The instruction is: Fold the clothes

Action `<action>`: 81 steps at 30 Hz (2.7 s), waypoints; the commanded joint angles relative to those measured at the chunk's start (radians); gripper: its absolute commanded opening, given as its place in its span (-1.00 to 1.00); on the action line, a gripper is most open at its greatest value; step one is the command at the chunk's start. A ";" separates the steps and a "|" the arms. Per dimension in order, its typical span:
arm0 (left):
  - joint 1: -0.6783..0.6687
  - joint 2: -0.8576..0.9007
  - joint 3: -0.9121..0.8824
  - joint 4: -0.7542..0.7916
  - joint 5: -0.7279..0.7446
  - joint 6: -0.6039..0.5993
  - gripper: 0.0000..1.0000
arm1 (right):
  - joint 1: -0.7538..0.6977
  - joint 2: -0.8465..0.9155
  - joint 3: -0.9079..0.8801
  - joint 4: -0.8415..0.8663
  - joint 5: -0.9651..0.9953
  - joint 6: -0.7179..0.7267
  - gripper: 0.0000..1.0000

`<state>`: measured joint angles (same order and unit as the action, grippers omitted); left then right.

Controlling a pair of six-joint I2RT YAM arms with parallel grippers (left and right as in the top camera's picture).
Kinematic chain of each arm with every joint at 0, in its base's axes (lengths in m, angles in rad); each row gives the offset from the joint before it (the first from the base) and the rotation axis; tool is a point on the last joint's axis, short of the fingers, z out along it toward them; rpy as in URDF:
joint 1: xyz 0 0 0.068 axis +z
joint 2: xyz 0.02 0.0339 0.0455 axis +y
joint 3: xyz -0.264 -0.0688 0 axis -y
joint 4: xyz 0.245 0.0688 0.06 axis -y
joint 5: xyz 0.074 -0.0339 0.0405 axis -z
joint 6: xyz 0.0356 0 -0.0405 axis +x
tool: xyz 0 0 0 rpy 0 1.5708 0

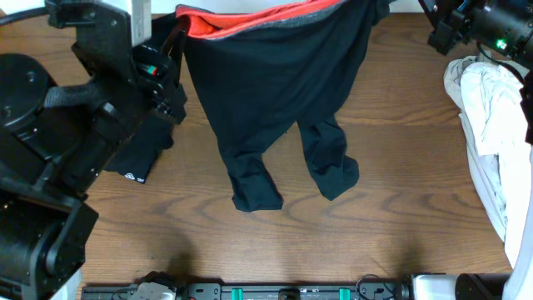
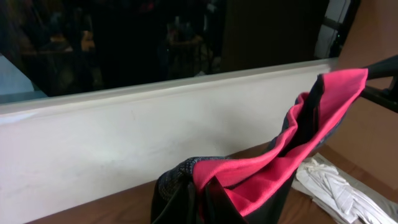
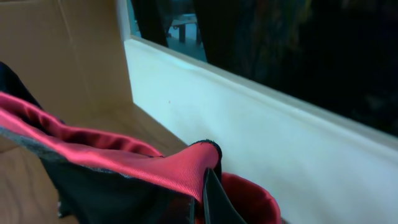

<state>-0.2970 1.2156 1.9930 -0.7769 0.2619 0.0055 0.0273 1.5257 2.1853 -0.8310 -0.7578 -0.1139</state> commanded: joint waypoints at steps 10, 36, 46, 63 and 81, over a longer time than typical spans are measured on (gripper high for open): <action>0.004 -0.020 0.028 0.023 -0.013 0.021 -0.87 | -0.006 -0.022 0.019 -0.332 0.018 -0.009 -0.98; 0.004 -0.022 0.180 -0.051 -0.013 0.014 -0.88 | 0.043 -0.063 0.019 0.021 0.383 0.121 -0.97; 0.004 0.014 0.180 -0.060 -0.012 0.028 -0.87 | 0.056 -0.067 0.019 -0.352 -0.009 -0.093 -0.91; 0.004 0.053 0.180 0.004 0.018 0.028 -0.85 | 0.265 -0.044 -0.106 -0.728 -0.005 -0.449 0.19; 0.004 0.053 0.180 0.026 0.018 0.024 -0.84 | 0.472 0.038 -0.375 -0.253 0.008 -0.051 0.10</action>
<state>-0.2970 1.2736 2.1513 -0.7578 0.2665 0.0242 0.4610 1.5700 1.8088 -1.0908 -0.7486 -0.2390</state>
